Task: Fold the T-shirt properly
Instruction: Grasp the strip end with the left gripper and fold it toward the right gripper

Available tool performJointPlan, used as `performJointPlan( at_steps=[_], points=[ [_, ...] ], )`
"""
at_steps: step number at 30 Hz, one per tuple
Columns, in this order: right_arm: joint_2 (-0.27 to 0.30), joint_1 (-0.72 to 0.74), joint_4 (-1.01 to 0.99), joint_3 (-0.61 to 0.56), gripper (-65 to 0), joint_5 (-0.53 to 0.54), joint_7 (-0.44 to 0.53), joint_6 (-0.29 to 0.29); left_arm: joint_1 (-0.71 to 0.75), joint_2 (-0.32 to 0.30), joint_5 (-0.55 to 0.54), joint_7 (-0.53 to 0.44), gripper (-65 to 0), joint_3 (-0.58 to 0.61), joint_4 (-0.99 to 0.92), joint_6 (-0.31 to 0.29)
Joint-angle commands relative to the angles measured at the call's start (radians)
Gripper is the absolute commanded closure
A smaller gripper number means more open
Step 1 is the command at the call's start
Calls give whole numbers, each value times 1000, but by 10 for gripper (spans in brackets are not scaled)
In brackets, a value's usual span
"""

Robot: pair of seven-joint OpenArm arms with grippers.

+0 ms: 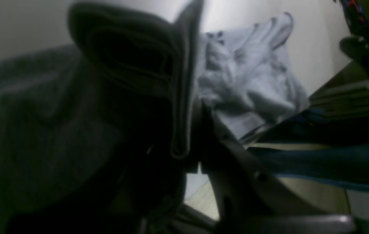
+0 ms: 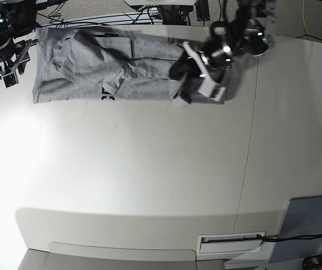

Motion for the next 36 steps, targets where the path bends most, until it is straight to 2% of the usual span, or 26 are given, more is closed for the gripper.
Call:
performJointPlan(
  at_steps=[1, 8, 14, 17, 19, 21, 28, 30, 33, 36],
  points=[
    [14, -3, 13, 12, -291, -5, 19, -9, -8, 11, -1, -15, 0, 18, 1, 1],
    [14, -3, 13, 12, -291, -5, 19, -9, -47, 47, 14, -16, 0, 113, -86, 14],
    [14, -3, 13, 12, -291, -5, 18, -9, -84, 68, 21, -58, -9, 125, -144, 14],
    [14, -3, 13, 12, -291, -5, 19, -9, -90, 86, 6, -56, -167, 126, -151, 2],
    [14, -3, 13, 12, -291, -5, 19, -9, -91, 86, -35, -65, -274, 126, -151, -52],
    [14, -3, 13, 12, -291, -5, 19, -9, -98, 86, -70, -76, -349, 126, -151, -109],
    [14, -3, 13, 12, -291, -6, 18, -9, -134, 85, -76, -52, -356, 120, -150, -124],
    [14, -3, 13, 12, -291, -6, 18, -9, -134, 82, -77, -48, -356, 103, -150, -164],
    [14, -8, 13, 13, -291, 1, 12, -18, -134, 71, -76, -46, -356, 44, -148, -213],
    [10, -15, 13, 31, -291, 94, 11, -57, -134, 49, -58, -29, -356, -55, -148, -227]
  ],
)
